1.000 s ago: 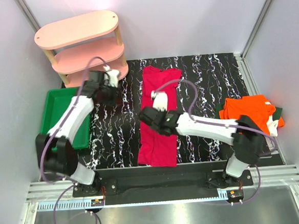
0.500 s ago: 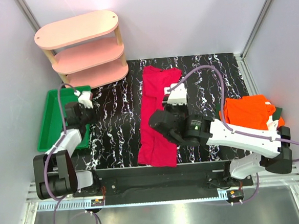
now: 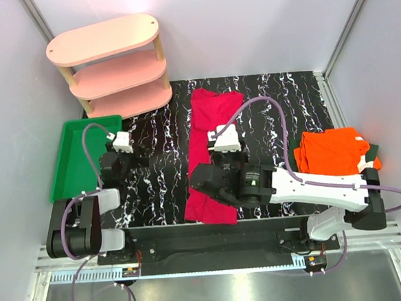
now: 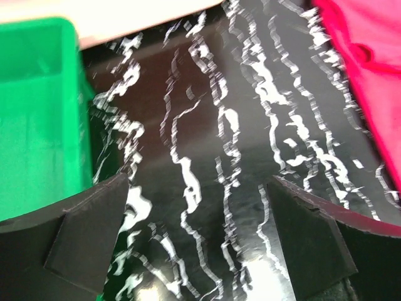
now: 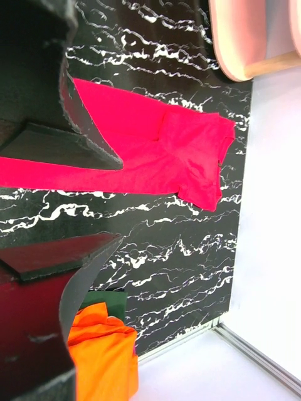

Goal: Fold and stack the t-shirts
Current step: Grab the bottom of the folded rectangular tshirt with both arms

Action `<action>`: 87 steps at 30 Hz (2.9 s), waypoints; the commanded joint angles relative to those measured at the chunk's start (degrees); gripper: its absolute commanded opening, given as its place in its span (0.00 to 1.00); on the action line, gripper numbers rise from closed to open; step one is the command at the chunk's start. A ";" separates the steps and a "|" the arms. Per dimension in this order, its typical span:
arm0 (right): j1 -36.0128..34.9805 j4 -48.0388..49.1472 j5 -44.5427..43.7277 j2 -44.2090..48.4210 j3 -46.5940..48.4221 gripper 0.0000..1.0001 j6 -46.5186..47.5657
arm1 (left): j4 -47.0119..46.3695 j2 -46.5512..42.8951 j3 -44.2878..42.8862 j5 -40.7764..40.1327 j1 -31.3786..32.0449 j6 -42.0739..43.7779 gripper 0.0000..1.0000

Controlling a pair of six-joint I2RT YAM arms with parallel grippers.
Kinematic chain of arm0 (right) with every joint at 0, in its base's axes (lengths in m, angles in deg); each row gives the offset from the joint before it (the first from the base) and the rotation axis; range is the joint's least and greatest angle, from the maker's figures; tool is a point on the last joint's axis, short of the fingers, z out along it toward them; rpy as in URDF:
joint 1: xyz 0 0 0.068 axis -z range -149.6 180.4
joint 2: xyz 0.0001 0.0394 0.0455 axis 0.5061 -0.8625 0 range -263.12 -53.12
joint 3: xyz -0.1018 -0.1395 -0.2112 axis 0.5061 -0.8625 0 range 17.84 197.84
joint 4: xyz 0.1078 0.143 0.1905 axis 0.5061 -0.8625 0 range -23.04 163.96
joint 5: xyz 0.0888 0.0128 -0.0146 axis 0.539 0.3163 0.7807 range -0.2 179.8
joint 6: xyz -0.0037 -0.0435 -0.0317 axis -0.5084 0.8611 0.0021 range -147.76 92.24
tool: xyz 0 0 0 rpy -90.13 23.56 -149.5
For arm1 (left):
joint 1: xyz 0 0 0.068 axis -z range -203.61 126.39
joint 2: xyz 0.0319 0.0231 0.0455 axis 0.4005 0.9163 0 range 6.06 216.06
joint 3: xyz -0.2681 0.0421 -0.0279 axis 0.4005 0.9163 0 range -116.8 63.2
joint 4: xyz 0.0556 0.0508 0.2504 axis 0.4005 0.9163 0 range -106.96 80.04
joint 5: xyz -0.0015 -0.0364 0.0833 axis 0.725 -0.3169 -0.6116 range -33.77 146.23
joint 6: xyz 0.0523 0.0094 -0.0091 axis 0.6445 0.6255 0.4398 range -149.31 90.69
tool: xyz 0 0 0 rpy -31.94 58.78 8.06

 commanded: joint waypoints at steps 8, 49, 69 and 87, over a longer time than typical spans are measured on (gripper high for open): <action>1.47 1.75 -7.17 13.88 -6.59 0.52 -4.05 | -21.27 1.81 5.50 -0.66 0.51 2.51 0.99; 22.58 -0.26 31.59 22.58 -20.48 0.72 -0.19 | 16.77 -11.52 -10.53 -41.51 17.27 -1.17 0.99; 22.23 -0.44 47.66 21.53 -32.69 0.67 -18.45 | 76.17 -25.09 -15.65 -17.16 42.23 -51.64 0.99; 8.25 1.39 48.81 11.86 -39.11 0.66 -37.36 | 72.69 -9.01 -14.36 -23.25 56.58 -52.17 0.63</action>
